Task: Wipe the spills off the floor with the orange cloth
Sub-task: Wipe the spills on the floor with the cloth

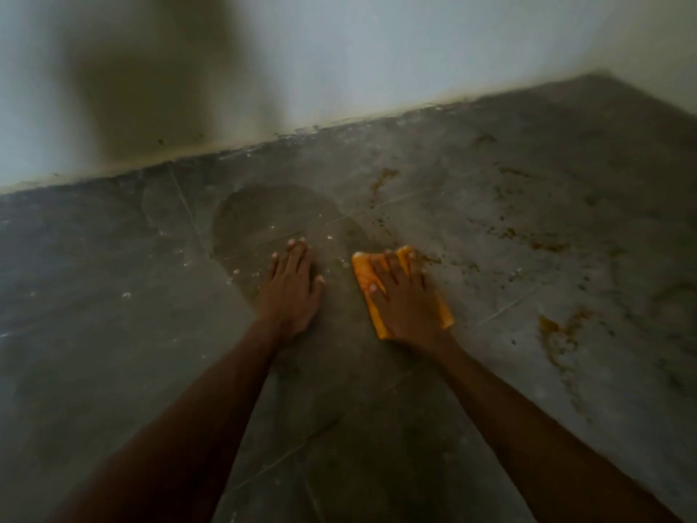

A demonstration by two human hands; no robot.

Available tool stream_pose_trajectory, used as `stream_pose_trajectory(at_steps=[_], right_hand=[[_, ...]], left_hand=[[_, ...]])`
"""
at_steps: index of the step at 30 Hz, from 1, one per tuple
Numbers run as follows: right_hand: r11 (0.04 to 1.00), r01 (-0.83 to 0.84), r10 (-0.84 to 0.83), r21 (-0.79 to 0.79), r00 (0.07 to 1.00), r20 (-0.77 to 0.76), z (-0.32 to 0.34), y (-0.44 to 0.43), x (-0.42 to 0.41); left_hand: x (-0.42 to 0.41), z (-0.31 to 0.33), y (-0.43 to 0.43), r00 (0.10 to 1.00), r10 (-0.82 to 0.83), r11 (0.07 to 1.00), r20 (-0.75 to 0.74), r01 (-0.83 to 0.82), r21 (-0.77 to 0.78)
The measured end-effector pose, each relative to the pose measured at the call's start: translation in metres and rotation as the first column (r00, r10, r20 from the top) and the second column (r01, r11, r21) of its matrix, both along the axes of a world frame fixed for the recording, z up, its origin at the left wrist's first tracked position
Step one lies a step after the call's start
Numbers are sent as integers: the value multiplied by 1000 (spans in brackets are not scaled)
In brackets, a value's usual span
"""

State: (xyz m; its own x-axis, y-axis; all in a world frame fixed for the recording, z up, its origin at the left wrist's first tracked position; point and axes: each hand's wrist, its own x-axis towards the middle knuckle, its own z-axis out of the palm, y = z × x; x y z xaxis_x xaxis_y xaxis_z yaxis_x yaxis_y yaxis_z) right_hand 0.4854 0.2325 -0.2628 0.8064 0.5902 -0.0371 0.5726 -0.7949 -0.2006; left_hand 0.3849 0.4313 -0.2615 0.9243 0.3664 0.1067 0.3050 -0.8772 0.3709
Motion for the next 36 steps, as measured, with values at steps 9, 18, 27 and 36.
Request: stream_pose_trajectory(at_steps=[9, 18, 27, 36], right_hand=[[981, 189, -188, 37, 982, -19, 2, 40, 111], [992, -120, 119, 36, 992, 30, 0, 46, 107], [884, -460, 456, 81, 888, 66, 3, 86, 96], [992, 63, -70, 108, 996, 59, 2, 158, 229]], left_hand=[[27, -17, 11, 999, 49, 992, 1, -49, 118], [29, -14, 12, 998, 54, 993, -26, -51, 107], [30, -18, 15, 999, 41, 997, 4, -41, 69], [32, -20, 14, 998, 59, 997, 9, -59, 55]])
